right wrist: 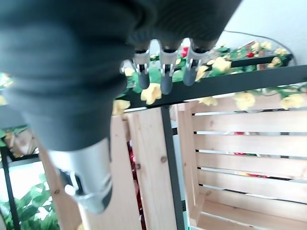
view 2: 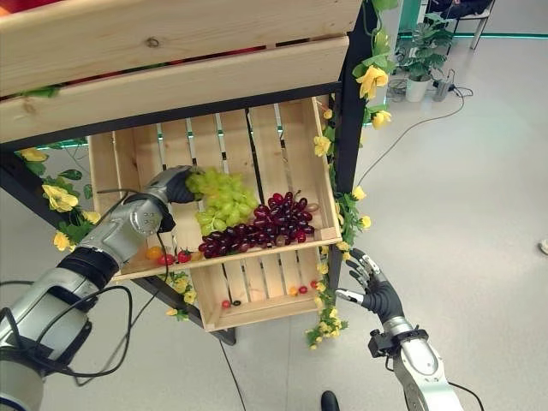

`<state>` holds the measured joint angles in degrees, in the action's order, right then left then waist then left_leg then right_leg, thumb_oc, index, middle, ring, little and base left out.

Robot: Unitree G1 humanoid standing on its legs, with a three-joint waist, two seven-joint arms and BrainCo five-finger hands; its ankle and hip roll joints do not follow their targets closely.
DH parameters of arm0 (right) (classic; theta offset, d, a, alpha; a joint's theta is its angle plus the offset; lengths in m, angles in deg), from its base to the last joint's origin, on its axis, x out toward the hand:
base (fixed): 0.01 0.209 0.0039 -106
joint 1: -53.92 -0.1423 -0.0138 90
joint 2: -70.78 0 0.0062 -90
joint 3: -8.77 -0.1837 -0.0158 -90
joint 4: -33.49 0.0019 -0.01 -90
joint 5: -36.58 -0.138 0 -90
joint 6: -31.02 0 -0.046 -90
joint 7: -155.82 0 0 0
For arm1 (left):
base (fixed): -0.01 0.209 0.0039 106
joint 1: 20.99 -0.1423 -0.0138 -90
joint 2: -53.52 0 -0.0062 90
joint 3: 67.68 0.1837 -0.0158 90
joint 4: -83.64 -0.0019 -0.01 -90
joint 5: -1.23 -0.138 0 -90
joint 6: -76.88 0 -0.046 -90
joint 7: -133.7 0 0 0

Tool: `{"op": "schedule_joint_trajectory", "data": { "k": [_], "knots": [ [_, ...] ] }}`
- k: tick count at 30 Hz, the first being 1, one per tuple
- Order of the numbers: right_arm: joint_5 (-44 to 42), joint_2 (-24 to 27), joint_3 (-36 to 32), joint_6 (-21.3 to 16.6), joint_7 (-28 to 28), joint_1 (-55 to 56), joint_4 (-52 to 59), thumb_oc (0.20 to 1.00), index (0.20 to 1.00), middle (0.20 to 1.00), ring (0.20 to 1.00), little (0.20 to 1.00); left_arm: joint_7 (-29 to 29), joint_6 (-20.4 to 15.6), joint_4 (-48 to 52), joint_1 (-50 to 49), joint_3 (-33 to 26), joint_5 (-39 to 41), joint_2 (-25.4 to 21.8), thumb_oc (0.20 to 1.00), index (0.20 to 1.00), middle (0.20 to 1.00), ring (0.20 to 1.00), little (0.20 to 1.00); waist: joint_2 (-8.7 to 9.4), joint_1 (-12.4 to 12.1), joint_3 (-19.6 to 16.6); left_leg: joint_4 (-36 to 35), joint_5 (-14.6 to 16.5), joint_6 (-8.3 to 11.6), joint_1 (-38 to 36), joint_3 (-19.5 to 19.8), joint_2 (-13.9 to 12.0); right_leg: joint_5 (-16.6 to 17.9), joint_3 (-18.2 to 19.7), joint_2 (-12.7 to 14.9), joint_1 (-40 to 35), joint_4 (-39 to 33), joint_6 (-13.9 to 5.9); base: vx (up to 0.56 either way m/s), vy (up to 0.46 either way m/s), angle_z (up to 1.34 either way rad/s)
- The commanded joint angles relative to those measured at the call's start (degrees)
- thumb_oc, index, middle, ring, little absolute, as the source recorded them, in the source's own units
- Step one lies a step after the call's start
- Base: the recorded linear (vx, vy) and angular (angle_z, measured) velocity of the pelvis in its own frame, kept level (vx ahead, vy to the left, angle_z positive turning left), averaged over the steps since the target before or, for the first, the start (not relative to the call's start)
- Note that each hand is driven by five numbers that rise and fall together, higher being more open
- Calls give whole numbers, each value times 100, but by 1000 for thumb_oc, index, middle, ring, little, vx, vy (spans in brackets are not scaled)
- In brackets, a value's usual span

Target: Pick up the fruits from the basket on one side to the basket on the other side

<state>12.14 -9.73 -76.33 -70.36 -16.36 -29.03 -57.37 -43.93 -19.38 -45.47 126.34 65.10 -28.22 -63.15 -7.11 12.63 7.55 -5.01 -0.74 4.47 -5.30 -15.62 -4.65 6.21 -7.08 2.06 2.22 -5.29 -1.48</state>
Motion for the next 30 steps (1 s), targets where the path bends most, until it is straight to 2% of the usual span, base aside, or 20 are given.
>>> {"op": "schedule_joint_trajectory", "data": {
  "k": [1, 7, 16, 22, 26, 27, 30],
  "knots": [
    [-295, 108, -168, -467, 73, -11, 316, 1000, 1000, 1000, 1000, 1000, -95, -249, -39, 805, 419, -1075, -223, 1000, 1000, 1000, 1000, 1000, 293, -109, -173, 94, 49, 92, -62, 115, 26, -479, -243, 400, -269, 29, -843, 0, 0, 0],
    [-339, 147, -133, -496, 86, -7, 287, 1000, 1000, 1000, 1000, 1000, -124, -401, 142, 967, 821, -1584, -376, 1000, 1000, 1000, 1000, 1000, 294, -139, -206, 89, 78, 85, -88, 130, 21, -496, -306, 399, -309, 29, -841, 0, 0, 0],
    [-334, 150, -132, -505, 121, -5, 351, 1000, 1000, 1000, 1000, 1000, -111, -432, 380, 823, 580, -1293, -441, 1000, 1000, 1000, 1000, 1000, 313, -200, -247, 72, 88, 76, -95, 204, 30, -529, -421, 411, -367, 29, -824, 7, -3, 5],
    [-318, 47, -257, -498, 70, 9, 396, 1000, 1000, 1000, 1000, 1000, -83, -285, 803, 336, -241, -661, -565, 1000, 1000, 1000, 1000, 1000, 353, -284, -273, 108, 126, 59, -100, 263, 38, -553, -487, 424, -420, 29, -806, 9, -4, 5],
    [-275, -65, -419, -478, 72, 98, 465, 1000, 1000, 1000, 1000, 1000, 119, -192, 1596, -129, -979, -579, -786, 1000, 1000, 1000, 1000, 1000, 426, -416, -297, 137, 145, 57, -83, 318, 31, -581, -538, 421, -447, 29, -779, 7, -10, 2],
    [-260, -90, -459, -475, 70, 115, 469, 1000, 1000, 1000, 1000, 1000, 173, -170, 1934, -342, -1326, -508, -844, 1000, 1000, 1000, 1000, 1000, 434, -444, -307, 155, 151, 57, -69, 346, 30, -594, -557, 421, -460, 29, -767, 8, -19, 4],
    [-162, -121, -571, -413, 48, 159, 459, 1000, 1000, 1000, 1000, 1000, 383, -129, 2587, -778, -1943, -764, -925, 1000, 1000, 1000, 1000, 1000, 478, -529, -342, 165, 184, 54, -77, 412, 19, -629, -615, 414, -514, 29, -729, 17, -9, 13]
  ]
}}
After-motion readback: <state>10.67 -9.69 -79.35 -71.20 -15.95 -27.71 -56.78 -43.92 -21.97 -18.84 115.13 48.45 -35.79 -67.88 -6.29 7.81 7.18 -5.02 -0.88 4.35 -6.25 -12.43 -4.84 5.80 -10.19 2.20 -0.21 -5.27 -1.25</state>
